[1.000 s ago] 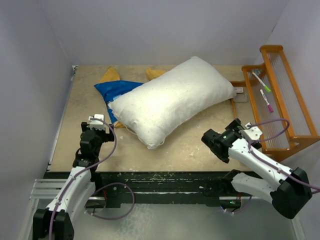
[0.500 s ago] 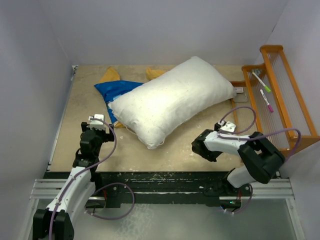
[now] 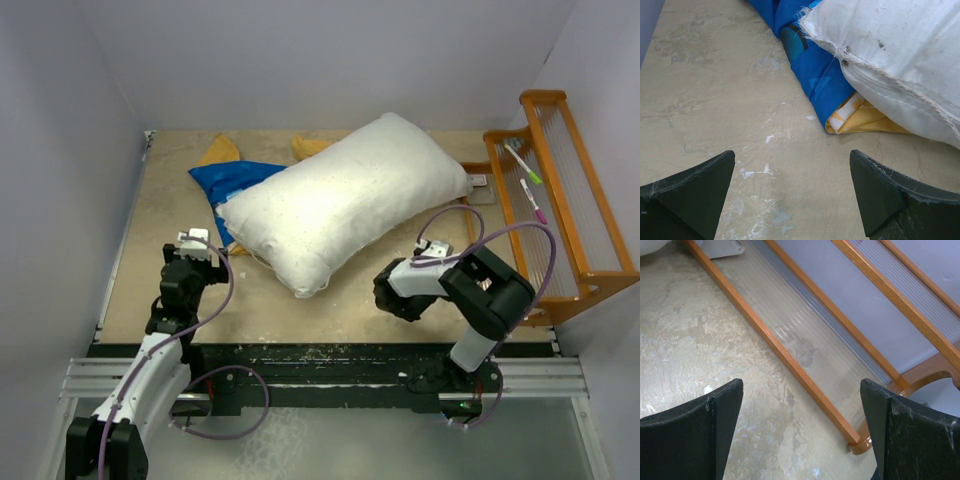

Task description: Remove the pillowcase from the pillow

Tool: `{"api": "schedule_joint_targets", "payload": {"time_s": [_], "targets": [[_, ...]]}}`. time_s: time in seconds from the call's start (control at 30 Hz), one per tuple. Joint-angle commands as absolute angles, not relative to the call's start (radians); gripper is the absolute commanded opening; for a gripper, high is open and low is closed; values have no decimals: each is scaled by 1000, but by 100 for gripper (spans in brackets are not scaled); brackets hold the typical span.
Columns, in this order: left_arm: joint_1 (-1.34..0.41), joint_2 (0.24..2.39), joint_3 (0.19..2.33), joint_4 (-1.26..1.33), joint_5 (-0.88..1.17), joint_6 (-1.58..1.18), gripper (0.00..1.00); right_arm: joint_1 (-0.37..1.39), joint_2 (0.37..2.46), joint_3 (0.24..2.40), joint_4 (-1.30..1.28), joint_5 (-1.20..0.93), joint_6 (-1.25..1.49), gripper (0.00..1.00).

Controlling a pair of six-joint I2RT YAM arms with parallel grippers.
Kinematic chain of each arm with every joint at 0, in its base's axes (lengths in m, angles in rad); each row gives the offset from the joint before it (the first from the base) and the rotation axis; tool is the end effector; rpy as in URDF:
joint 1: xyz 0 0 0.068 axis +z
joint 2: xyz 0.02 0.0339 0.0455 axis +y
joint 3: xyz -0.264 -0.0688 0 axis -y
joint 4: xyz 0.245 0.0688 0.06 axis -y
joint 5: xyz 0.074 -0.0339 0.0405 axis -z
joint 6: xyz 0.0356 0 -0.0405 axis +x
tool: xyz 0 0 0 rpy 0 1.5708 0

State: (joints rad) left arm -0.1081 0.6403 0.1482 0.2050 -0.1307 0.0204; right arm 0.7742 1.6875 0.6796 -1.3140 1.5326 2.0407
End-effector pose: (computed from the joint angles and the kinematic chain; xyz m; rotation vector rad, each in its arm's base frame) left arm 0.1570 -0.0124 0.1774 0.0285 1.8556 0.0605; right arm 0.1541 0.1010 0.1454 0.4454 1.6057 -0.8499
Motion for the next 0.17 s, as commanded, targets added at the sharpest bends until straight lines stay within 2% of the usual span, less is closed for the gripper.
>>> {"api": "schedule_joint_targets", "payload": {"time_s": [0.0,0.13], "targets": [[-114,668,154,267,-99,38,99,776,1697,706,-1333,1599,2198,100],[-114,659,151,263,-96,39,99,776,1696,706,-1333,1599,2198,100]]}}
